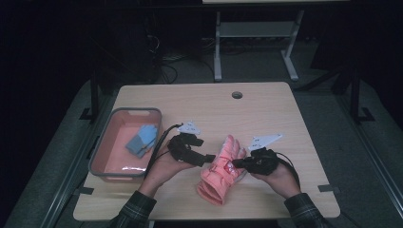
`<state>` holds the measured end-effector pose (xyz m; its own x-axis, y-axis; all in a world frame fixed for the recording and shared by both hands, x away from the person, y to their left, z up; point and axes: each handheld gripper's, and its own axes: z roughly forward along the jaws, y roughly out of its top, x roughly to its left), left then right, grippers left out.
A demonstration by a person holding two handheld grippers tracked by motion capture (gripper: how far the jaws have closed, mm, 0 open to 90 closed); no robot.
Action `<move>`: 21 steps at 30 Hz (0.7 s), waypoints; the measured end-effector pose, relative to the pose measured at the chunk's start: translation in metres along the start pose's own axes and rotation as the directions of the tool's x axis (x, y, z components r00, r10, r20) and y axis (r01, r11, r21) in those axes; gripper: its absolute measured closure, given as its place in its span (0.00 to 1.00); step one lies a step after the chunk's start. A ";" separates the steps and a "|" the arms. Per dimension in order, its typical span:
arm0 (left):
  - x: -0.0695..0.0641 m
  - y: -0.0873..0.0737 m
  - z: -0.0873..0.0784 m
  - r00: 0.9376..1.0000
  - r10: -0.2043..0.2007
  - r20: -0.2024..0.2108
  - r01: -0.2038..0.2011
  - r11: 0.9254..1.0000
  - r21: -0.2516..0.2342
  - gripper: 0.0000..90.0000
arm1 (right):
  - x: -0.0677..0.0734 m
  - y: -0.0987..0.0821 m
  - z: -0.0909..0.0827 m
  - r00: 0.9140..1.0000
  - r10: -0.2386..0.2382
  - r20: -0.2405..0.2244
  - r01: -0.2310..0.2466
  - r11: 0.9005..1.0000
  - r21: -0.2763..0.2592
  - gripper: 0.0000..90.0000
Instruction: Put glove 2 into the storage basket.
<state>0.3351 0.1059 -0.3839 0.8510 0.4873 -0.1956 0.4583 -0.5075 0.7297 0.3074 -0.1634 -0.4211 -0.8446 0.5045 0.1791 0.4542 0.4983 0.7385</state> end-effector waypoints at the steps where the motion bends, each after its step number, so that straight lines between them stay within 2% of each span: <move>1: -0.001 0.000 0.003 1.000 -0.007 0.009 0.007 1.000 0.002 0.22 | -0.001 -0.001 0.003 1.000 0.000 0.009 0.000 1.000 0.016 1.00; 10: -0.012 0.003 0.027 0.999 0.018 0.043 -0.020 0.998 0.052 0.18 | -0.001 -0.008 0.019 1.000 0.004 0.011 -0.005 0.999 0.054 1.00; 18: -0.005 -0.003 0.053 0.999 -0.007 0.053 0.001 0.994 0.108 0.17 | -0.001 -0.011 0.023 1.000 0.004 0.013 -0.005 0.998 0.062 1.00; 21: -0.001 -0.007 0.060 0.997 -0.036 0.070 0.027 0.992 0.124 0.17 | 0.000 -0.011 0.025 1.000 -0.006 0.021 0.004 0.998 0.066 1.00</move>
<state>0.3464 0.0664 -0.4283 0.8497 0.4544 -0.2675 0.5097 -0.5782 0.6371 0.3095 -0.1518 -0.4458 -0.8413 0.5160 0.1614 0.4682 0.5460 0.6948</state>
